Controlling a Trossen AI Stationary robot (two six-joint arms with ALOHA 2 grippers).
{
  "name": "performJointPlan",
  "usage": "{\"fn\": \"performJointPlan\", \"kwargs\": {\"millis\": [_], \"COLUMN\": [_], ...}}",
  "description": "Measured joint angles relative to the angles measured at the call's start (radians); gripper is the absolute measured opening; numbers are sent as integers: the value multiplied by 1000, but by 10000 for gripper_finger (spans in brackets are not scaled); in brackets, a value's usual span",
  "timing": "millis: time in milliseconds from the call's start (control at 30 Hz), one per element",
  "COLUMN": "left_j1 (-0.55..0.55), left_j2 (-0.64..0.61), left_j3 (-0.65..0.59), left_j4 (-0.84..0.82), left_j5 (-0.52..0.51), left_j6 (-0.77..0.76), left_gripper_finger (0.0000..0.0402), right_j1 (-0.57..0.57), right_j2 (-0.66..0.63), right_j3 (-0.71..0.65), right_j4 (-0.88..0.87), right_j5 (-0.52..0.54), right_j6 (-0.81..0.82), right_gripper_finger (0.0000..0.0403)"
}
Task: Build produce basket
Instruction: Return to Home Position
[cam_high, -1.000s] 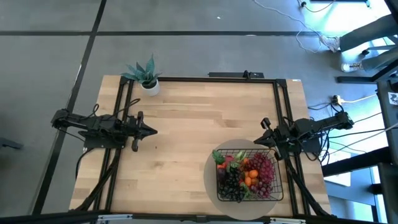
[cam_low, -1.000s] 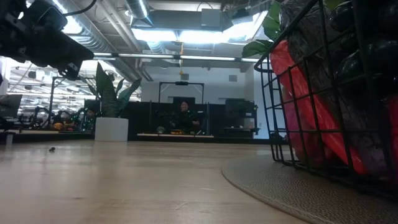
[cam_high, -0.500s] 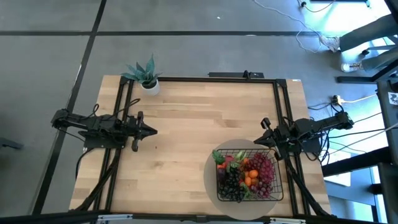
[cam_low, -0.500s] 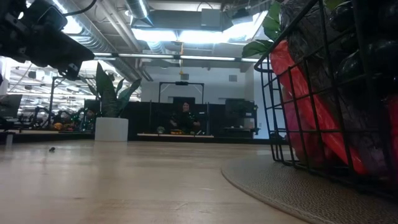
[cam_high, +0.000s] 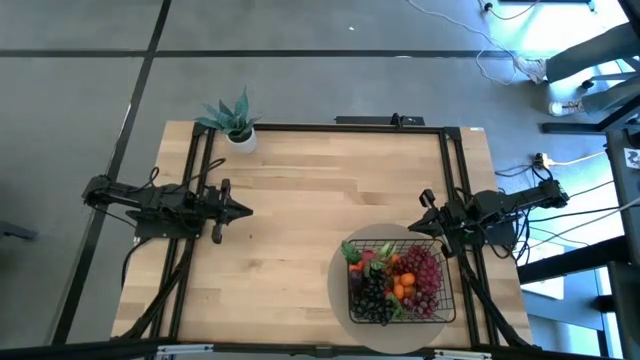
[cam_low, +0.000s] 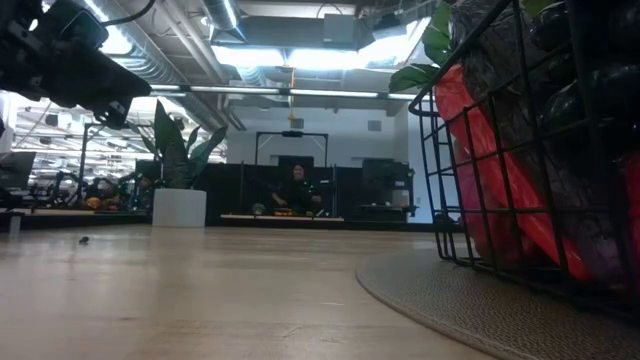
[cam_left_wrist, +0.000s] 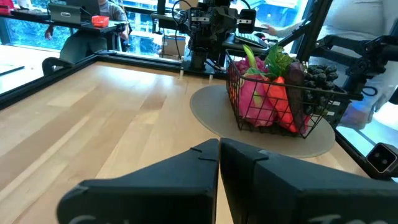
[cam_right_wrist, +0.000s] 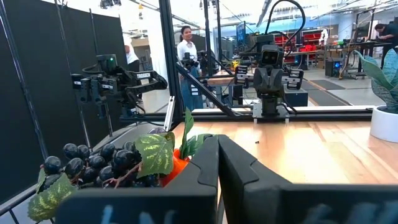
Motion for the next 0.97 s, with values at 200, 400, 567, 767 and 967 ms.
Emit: {"fn": "performJointPlan", "kwargs": {"millis": [200, 400, 567, 767, 967], "left_j1": [0, 0, 0, 0, 0], "left_j2": [0, 0, 0, 0, 0], "left_j3": [0, 0, 0, 0, 0], "left_j4": [0, 0, 0, 0, 0], "left_j5": [0, 0, 0, 0, 0], "left_j6": [0, 0, 0, 0, 0], "left_gripper_finger": [3, 16, 25, 31, 24], "right_j1": [0, 0, 0, 0, 0], "right_j2": [0, 0, 0, 0, 0], "right_j3": [0, 0, 0, 0, 0], "right_j4": [0, 0, 0, 0, 0], "right_j5": [0, 0, 0, 0, 0], "right_j6": [0, 0, 0, 0, 0], "right_gripper_finger": [0, 0, 0, 0, 0]}}
